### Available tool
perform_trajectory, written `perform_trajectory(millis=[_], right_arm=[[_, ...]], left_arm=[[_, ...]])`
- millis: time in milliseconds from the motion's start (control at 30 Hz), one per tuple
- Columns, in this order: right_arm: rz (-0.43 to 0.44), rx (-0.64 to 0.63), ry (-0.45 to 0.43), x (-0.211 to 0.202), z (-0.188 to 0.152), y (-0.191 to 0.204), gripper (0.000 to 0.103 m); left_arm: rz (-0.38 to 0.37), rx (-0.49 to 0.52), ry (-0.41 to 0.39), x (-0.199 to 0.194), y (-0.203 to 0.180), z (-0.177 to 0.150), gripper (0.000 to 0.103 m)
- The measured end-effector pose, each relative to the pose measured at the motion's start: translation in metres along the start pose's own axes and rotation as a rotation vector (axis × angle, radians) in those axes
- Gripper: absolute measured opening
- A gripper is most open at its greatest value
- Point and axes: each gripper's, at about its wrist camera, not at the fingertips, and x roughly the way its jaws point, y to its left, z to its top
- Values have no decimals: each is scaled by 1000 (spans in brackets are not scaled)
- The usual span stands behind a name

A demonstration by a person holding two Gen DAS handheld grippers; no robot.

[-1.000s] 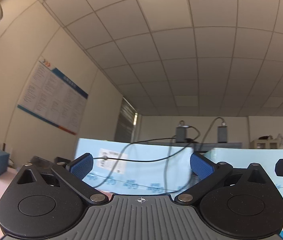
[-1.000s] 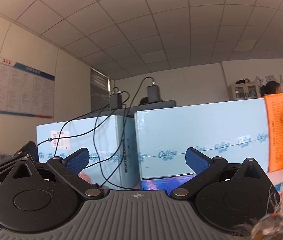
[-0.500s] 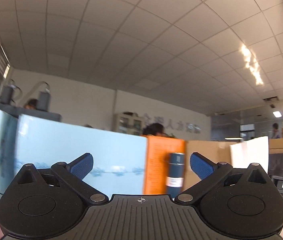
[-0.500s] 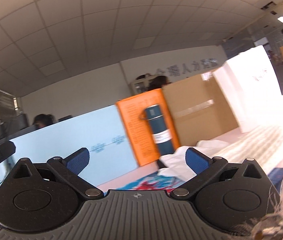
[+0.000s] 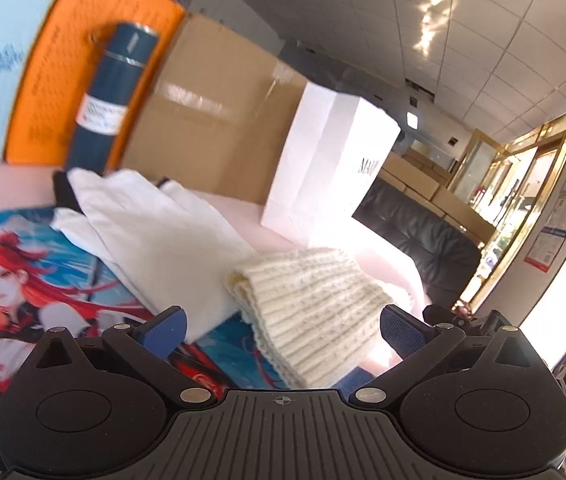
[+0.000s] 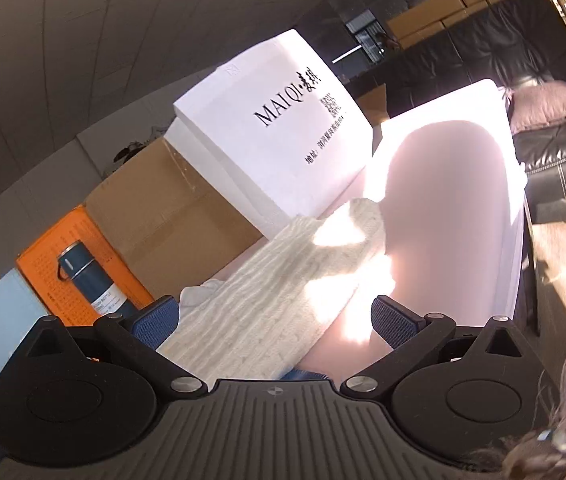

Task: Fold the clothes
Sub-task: 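Turn both tools toward the cream cable-knit sweater on the desk mat, then grasp the cream sweater edge with the right gripper and lift it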

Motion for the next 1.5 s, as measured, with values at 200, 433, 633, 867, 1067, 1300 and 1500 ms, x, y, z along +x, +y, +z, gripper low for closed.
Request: perform_trajectory(millis=[200, 433, 633, 867, 1067, 1300, 1500], right_arm=[[-12, 110, 105, 49, 24, -36, 103], [-68, 99, 150, 101, 35, -34, 103], [-112, 7, 167, 122, 24, -9, 73], [52, 216, 135, 94, 22, -16, 32], [153, 225, 65, 50, 33, 6, 32], [308, 159, 38, -5, 34, 61, 32], [437, 127, 125, -25, 15, 115, 32]], left_arm=[[-12, -76, 94, 67, -3, 1, 103], [-29, -85, 134, 112, -12, -4, 103], [-1, 6, 120, 118, -30, -8, 101], [0, 64, 86, 103, -37, -13, 54], [-78, 59, 29, 58, -45, -10, 52], [-107, 109, -88, -30, -49, -1, 52], [-33, 175, -174, -114, -32, -2, 53]])
